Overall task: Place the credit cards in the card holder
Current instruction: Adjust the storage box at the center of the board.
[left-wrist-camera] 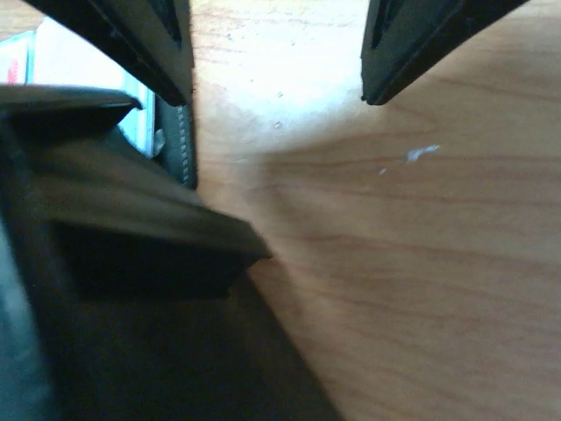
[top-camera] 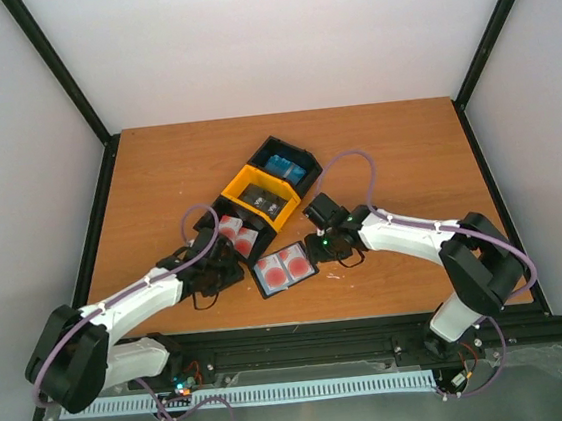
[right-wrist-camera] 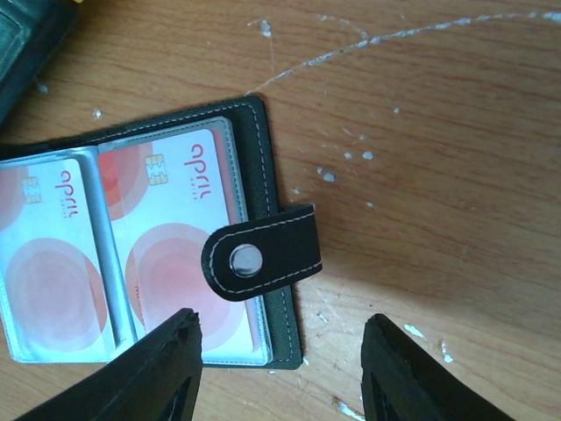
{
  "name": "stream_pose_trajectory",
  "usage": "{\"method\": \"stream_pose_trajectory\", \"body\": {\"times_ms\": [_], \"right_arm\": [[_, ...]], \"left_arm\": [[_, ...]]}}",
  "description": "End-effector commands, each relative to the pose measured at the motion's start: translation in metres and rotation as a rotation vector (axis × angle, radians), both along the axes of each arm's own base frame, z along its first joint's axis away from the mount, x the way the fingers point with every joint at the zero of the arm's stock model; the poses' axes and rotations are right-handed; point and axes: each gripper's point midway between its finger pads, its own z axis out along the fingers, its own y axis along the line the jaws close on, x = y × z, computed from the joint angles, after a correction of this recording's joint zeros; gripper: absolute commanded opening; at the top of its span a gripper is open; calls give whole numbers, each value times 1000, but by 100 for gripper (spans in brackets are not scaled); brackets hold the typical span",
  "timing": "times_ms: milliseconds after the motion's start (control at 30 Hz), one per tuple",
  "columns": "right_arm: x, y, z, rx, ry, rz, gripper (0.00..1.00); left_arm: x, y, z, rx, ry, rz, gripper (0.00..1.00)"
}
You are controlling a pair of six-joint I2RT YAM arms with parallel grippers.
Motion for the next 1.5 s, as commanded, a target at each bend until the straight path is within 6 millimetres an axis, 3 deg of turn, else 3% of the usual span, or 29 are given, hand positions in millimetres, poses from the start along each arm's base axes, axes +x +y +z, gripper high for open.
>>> {"method": "stream_pose_trajectory", "body": {"times_ms": [0, 100, 367, 500, 900, 1200, 1333, 1467], "right_arm": [[5, 4, 3, -2, -5, -21, 50], [5, 3, 4, -3, -11, -30, 51], [6, 1, 4, -4, -12, -50, 51], [6, 1, 4, -8, -12, -49, 51], [6, 2, 4, -6, -6, -51, 51], [7, 3, 4, 0, -8, -51, 51], [8, 8, 9, 10, -17, -22, 51], [10, 12, 20, -54, -81, 26, 51]], "left_arm": [[33, -22, 29, -44, -110, -77, 52], [35, -39, 41, -110, -138, -157, 47], [24, -48, 46, -194, -180, -216, 54], [27, -54, 50, -241, -202, -213, 63], [48, -28, 32, -114, -156, -37, 49], [56, 16, 28, -79, -150, 125, 52], [63, 14, 32, -102, -161, 95, 53], [54, -11, 47, -228, -202, -47, 58]]}}
